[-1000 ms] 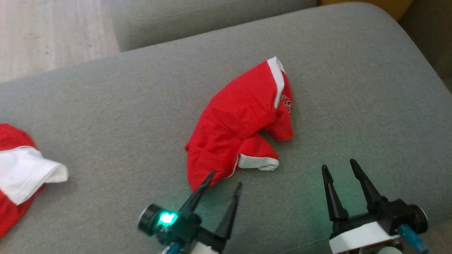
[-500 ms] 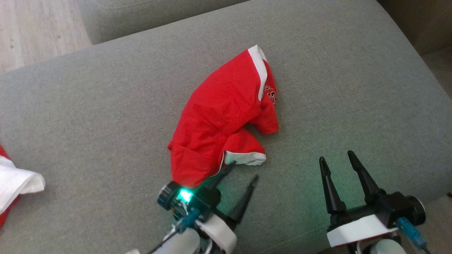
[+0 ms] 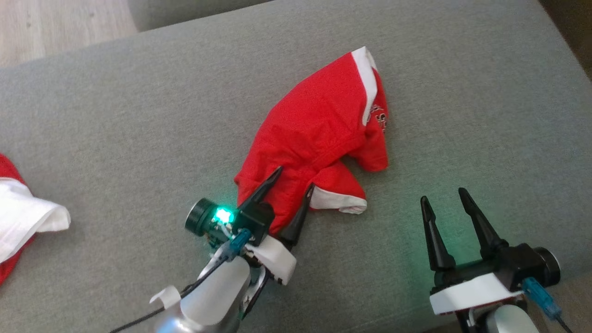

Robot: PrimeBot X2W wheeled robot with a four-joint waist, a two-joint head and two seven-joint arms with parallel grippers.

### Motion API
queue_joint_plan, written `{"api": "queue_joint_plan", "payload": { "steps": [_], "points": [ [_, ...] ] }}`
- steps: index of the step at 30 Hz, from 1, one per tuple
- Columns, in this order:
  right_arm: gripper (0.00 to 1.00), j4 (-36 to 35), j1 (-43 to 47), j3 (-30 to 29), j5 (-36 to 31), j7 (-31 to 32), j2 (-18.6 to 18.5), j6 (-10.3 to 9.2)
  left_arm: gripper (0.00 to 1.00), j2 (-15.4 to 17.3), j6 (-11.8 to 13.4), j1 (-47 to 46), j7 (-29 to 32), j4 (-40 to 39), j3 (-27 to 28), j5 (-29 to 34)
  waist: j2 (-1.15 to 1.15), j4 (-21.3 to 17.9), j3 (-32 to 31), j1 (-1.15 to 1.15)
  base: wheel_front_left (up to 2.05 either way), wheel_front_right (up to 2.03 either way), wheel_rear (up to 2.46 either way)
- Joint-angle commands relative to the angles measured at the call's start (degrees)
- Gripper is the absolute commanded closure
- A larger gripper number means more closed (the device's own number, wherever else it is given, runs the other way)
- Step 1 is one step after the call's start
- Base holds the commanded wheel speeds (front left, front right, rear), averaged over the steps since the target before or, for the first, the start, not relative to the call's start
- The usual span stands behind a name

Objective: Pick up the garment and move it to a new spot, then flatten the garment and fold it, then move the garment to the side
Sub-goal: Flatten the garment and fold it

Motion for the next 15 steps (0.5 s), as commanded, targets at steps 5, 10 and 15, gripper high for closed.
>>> {"api": "queue_joint_plan", "payload": {
  "steps": [5,10,15],
  "points": [
    [0.00,-1.77,-2.46,1.72,-0.18,-0.62,-0.39,0.29,0.00,-0.20,-1.48,-4.58,-0.46,-3.20,-1.31,-0.52,0.00,0.86,1.56,0.00,0.00,0.00,0.00],
    [0.00,-1.79,-3.56,2.02,-0.11,-0.62,-0.39,0.29,0.00,-0.20,-2.50,-6.79,-0.46,-4.29,-4.90,-2.28,0.00,0.26,2.73,0.00,0.00,0.00,0.00],
    [0.00,-1.62,-4.39,1.82,0.30,-0.62,-0.39,0.29,0.00,-0.20,-3.49,-10.06,-0.46,-5.78,-10.33,-4.66,0.00,-0.87,4.31,0.00,0.00,0.00,0.00]
  ]
}}
